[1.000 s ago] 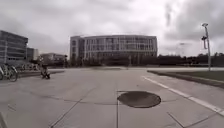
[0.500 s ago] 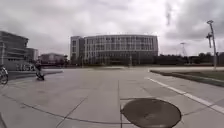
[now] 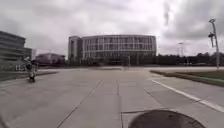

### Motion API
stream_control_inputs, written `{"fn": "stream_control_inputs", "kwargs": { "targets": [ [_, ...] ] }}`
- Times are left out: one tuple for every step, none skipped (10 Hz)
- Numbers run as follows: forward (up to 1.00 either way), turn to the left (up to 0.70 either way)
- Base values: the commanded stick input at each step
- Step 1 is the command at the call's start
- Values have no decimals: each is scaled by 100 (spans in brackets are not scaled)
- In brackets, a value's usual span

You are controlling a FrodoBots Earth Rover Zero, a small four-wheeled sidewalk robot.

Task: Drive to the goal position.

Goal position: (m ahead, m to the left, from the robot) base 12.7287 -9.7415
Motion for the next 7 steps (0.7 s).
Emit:
{"fn": "stream_control_inputs", "kwargs": {
  "targets": [
    [100,0],
    [100,0],
    [100,0],
    [100,0],
    [100,0],
    [100,0],
    [100,0]
  ]
}}
